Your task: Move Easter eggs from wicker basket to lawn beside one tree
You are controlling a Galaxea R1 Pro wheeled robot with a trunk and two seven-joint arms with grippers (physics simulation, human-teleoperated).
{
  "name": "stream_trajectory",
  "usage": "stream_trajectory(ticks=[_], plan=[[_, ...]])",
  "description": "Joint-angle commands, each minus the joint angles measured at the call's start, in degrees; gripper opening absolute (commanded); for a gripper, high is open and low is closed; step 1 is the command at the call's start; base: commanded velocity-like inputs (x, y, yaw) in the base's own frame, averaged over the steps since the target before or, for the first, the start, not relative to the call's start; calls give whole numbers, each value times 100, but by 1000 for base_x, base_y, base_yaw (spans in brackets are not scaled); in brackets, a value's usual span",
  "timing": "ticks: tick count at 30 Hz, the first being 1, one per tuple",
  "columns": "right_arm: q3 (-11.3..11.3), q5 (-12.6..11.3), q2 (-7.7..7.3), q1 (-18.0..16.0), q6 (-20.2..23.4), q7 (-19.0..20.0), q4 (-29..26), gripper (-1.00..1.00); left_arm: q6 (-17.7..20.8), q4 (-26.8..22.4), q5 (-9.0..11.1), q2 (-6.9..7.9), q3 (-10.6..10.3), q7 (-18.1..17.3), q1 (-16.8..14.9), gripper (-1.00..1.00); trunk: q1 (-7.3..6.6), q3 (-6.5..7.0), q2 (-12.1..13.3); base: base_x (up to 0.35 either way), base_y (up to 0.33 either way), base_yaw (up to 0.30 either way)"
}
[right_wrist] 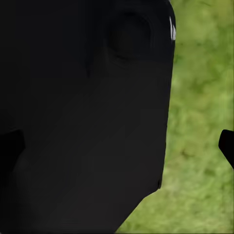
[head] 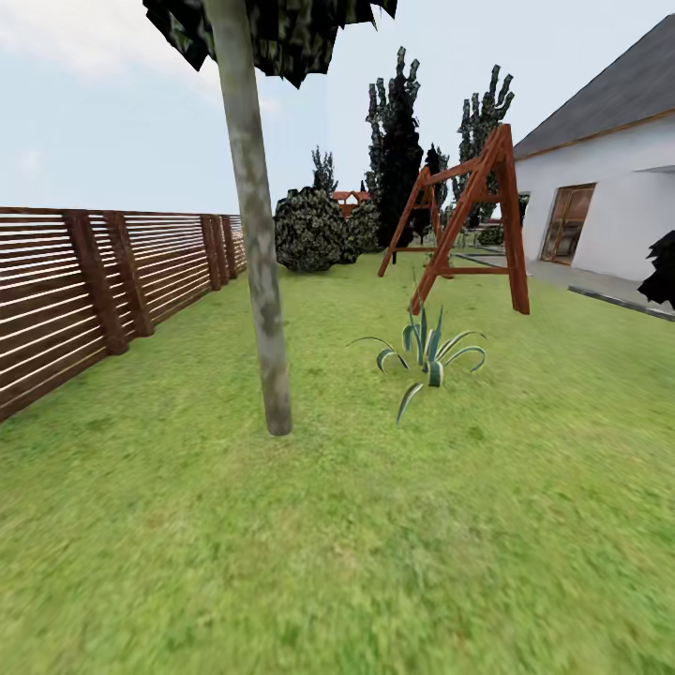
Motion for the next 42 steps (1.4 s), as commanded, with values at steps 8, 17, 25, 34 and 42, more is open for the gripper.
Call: stream_trajectory(ticks=[8, 17, 25, 34, 42], plan=[[-1, -5, -149, -247, 29, 86, 43, 100, -9, -44, 9, 200, 10, -19, 78, 100, 0, -3, -2, 0, 0, 0], [-5, -11, -166, -256, 18, 84, 44, 100, -9, -44, 9, 193, 13, -18, 78, 100, 0, -3, -2, 0, 0, 0], [-25, -16, -176, -256, 25, 114, 44, 100, -9, -44, 9, 193, 9, -18, 78, 100, 0, -3, -2, 0, 0, 0], [-18, -17, -176, -256, 26, 113, 44, 100, -9, -44, 9, 193, 17, -18, 78, 100, 0, -3, -2, 0, 0, 0], [-10, -17, -179, -256, 25, 114, 44, 100, -9, -44, 9, 193, 17, -18, 78, 100, 0, -3, -2, 0, 0, 0]])
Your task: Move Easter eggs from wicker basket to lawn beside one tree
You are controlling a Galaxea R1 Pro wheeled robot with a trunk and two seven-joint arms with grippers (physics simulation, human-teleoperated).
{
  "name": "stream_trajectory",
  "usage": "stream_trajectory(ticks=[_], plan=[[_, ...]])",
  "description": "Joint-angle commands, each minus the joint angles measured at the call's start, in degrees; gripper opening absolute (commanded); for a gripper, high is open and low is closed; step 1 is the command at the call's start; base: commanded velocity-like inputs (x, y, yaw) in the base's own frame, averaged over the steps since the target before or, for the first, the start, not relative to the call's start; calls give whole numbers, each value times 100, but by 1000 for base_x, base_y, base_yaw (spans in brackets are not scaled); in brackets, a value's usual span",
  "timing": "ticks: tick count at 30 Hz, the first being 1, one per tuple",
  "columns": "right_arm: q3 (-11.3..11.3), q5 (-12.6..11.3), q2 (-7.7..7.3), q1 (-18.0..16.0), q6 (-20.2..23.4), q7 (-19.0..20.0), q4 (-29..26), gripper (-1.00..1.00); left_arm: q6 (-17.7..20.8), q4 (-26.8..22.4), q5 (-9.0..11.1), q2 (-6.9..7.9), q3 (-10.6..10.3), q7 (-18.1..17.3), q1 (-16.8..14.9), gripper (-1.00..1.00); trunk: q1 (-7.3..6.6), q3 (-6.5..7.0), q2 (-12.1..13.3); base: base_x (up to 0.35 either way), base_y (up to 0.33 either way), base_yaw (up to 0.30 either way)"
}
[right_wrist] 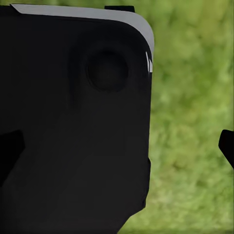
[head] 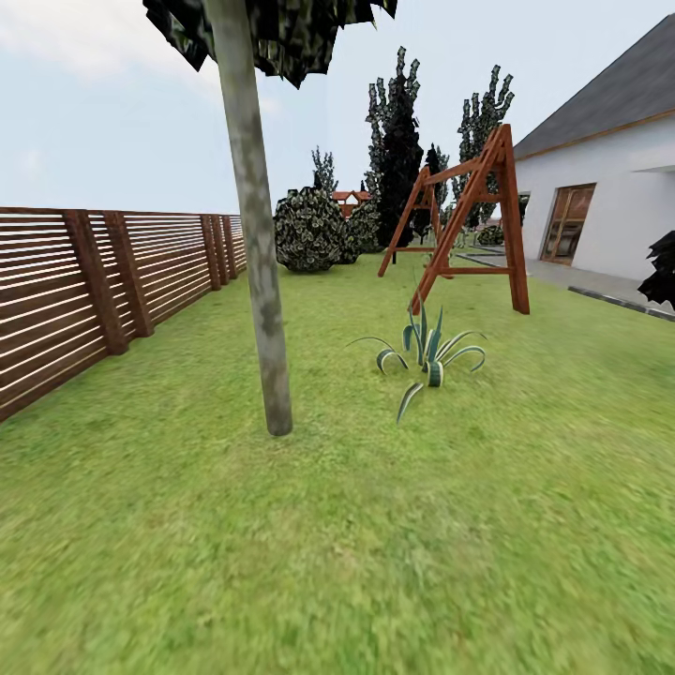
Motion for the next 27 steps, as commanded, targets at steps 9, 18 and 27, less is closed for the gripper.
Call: stream_trajectory(ticks=[9, 18, 27], plan=[[1, -2, -5, -4, -8, 11, 4, 100, 2, -4, -13, 0, 2, -2, 1, 100, 0, -4, -2, 52, 0, 0], [-24, -11, 7, -4, -5, -29, 4, 100, 24, -12, -26, 0, 1, -10, 1, 100, 0, -4, -2, 314, 51, 60], [-32, -11, 2, -4, 1, -42, 4, 100, 26, -13, -26, 0, 1, -10, 1, 100, 0, -4, -2, 294, 209, 290]])
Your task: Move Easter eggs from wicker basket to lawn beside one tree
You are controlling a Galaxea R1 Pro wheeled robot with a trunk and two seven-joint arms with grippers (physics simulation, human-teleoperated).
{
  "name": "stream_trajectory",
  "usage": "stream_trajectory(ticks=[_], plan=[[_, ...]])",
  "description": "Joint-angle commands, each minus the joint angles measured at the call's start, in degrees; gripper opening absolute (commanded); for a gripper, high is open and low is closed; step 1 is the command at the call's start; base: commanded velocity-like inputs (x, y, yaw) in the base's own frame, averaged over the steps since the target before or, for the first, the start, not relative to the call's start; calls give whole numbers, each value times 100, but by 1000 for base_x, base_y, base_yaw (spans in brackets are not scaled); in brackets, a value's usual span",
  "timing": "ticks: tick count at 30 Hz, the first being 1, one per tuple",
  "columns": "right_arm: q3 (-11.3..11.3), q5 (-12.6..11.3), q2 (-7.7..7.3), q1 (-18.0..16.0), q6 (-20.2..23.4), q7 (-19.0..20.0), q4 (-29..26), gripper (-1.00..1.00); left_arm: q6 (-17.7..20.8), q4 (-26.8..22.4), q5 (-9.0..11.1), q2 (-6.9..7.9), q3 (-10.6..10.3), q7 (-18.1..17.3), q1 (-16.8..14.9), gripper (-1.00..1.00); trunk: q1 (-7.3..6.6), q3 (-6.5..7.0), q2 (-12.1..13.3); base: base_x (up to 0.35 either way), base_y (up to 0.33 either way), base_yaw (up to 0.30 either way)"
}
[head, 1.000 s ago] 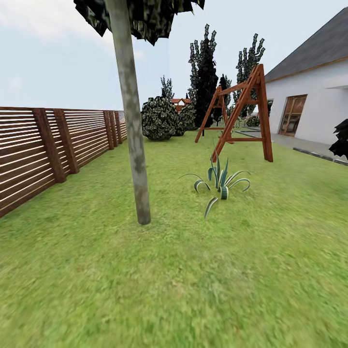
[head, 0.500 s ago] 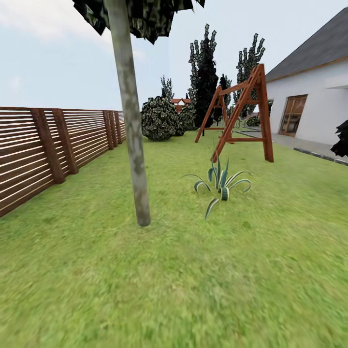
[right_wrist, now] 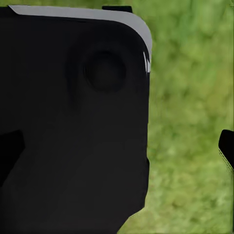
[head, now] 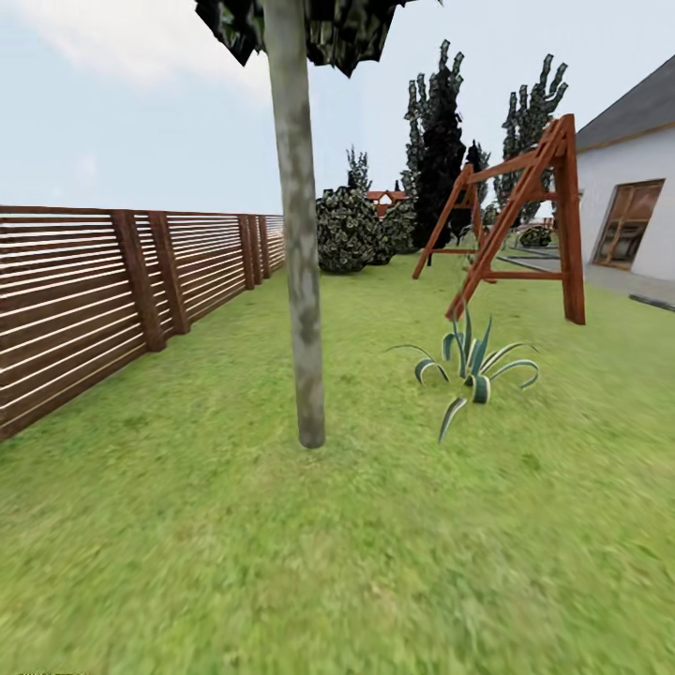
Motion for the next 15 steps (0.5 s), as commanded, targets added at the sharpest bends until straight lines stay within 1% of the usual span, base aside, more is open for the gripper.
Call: stream_trajectory(ticks=[1, 4, 6, 9, 15], plan=[[-1, -2, -1, -4, 3, 7, 4, 100, 2, -5, -2, 0, 2, -2, 1, 100, 3, -4, -2, 290, 215, 297], [1, -2, -1, -4, 5, 6, 4, 100, 2, -5, -2, 0, 2, -2, 1, 100, 3, -4, -2, 289, 215, 295], [2, -1, -3, -5, 5, 12, 4, 100, -3, -5, -2, 0, 2, -2, 1, 100, 3, -4, -2, 289, 215, 186], [3, 4, -13, -5, 8, 42, 4, 100, -6, -5, -2, 0, 2, -2, 1, 100, 3, -4, -2, 276, 215, 64], [3, 6, -10, -4, 11, 58, 4, 100, -7, -5, -2, 0, 2, -2, 1, 100, 3, -4, -2, 248, 214, 10]])
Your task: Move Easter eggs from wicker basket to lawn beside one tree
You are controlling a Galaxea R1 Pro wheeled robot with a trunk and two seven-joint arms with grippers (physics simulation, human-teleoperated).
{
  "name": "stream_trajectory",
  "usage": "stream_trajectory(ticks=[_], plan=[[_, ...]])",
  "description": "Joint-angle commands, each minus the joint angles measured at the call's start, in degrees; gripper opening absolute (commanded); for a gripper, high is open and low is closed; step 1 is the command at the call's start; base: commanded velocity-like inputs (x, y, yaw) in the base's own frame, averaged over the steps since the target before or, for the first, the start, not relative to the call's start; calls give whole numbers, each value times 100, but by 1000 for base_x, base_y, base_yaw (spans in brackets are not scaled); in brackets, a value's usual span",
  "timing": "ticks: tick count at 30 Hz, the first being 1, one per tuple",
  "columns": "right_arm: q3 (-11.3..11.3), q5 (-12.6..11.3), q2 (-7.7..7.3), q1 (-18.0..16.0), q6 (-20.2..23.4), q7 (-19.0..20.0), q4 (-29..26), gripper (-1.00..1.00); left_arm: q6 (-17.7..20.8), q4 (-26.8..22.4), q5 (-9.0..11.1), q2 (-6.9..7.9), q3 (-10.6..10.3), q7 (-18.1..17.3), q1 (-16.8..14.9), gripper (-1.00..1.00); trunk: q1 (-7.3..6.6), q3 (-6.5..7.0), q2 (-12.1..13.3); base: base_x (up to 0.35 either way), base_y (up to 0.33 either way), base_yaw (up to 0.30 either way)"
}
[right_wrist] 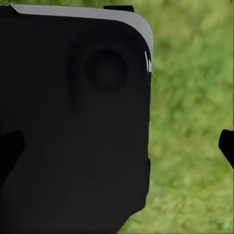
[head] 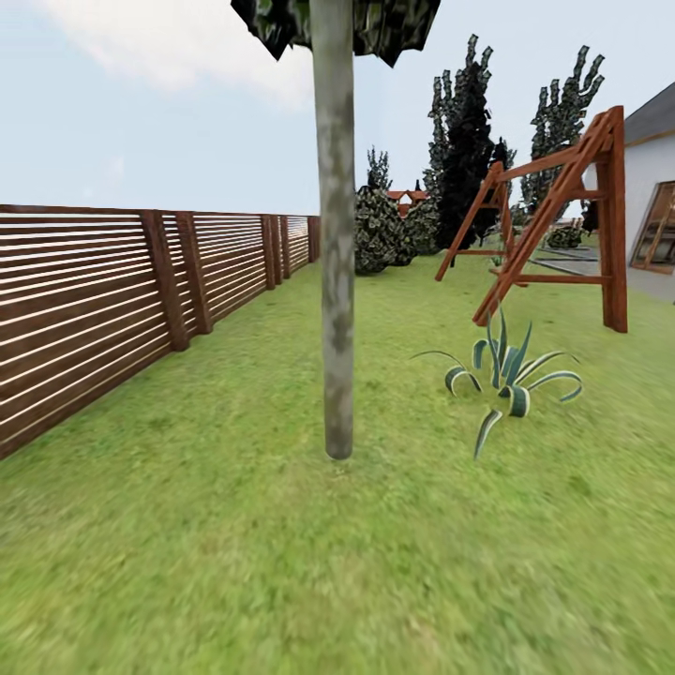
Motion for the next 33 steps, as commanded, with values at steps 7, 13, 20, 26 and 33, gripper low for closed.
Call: stream_trajectory(ticks=[7, 13, 20, 26, 33], plan=[[-3, 7, -1, -4, 6, 12, 4, 100, 1, -5, -2, 0, 2, -2, 1, 100, 3, -4, -2, 242, 214, 0], [-3, 7, -1, -5, 6, 12, 4, 100, 7, -5, -2, 0, 2, -2, 1, 100, 3, -4, -2, 242, 234, 0], [-3, 7, -1, -4, 14, 12, 4, 100, 6, -5, -2, 0, 2, -17, 1, 100, 3, -4, -2, 203, 273, 0], [5, 11, -1, -5, 12, 15, 4, 100, 1, -5, -2, 0, 2, -13, 1, 100, 3, -4, -2, 176, 284, 0], [5, 7, -1, -6, 7, 12, 4, 100, 1, -5, -2, 0, 2, -16, 1, 100, 3, -4, -2, 174, 285, 0]])
